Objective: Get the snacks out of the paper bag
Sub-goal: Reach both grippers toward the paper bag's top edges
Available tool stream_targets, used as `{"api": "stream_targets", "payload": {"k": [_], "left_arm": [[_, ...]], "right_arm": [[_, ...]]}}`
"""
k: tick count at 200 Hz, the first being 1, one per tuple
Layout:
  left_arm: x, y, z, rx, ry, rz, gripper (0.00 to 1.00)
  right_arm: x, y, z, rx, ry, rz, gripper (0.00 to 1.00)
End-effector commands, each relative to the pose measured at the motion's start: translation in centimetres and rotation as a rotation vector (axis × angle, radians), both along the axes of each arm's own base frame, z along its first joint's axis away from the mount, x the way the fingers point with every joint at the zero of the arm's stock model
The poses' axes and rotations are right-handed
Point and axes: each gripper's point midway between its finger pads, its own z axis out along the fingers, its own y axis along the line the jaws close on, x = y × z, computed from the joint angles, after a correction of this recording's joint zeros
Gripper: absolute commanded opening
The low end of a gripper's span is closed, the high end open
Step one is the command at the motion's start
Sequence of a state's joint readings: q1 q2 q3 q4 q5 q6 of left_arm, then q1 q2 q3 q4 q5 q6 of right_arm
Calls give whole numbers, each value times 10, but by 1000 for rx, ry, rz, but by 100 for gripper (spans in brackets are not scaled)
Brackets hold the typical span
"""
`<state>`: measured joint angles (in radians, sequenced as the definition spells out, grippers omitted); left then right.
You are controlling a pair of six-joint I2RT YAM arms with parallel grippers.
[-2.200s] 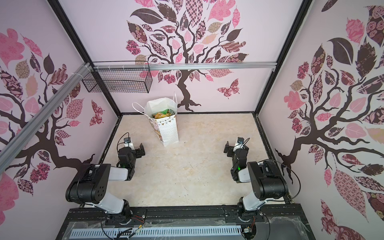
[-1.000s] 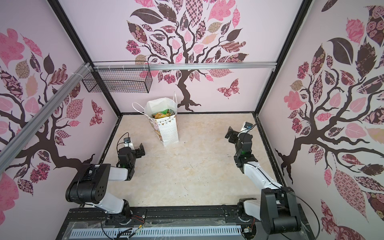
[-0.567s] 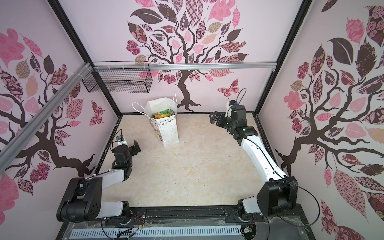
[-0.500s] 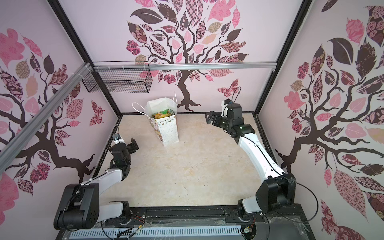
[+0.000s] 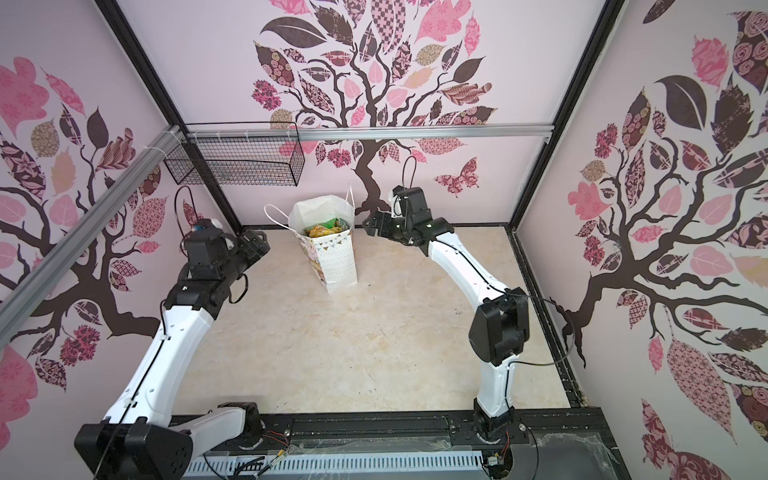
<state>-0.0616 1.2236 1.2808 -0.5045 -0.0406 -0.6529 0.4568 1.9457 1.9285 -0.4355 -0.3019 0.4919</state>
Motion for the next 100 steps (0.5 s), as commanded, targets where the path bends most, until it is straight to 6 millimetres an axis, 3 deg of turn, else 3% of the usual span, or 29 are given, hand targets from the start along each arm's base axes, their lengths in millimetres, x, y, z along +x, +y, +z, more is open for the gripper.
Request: {"api": "stream_targets", "payload": {"k": [1,8,15,54,81,100], "left_arm": [[-5,-41,-14,-36,181,-106,84],[2,-47,-13,-46,192,-114,83],[10,-49,-15,-59,208,-106,81],[52,-44,-25,-2,261,-60,79],[74,-36,-39,9,291,-31,78],[89,-36,-45,-9,292,-46,71]], "right_arm": [[16,21,-14,-47,26,-3,95],[21,27,-23,-61,43,-1,95],[30,32,-19,-57,34,-11,95],[66,44,-36,-69,30,-60,91],[75,51,-41,-34,21,-64,80],[76,55,-41,-14,18,-55,71]]}}
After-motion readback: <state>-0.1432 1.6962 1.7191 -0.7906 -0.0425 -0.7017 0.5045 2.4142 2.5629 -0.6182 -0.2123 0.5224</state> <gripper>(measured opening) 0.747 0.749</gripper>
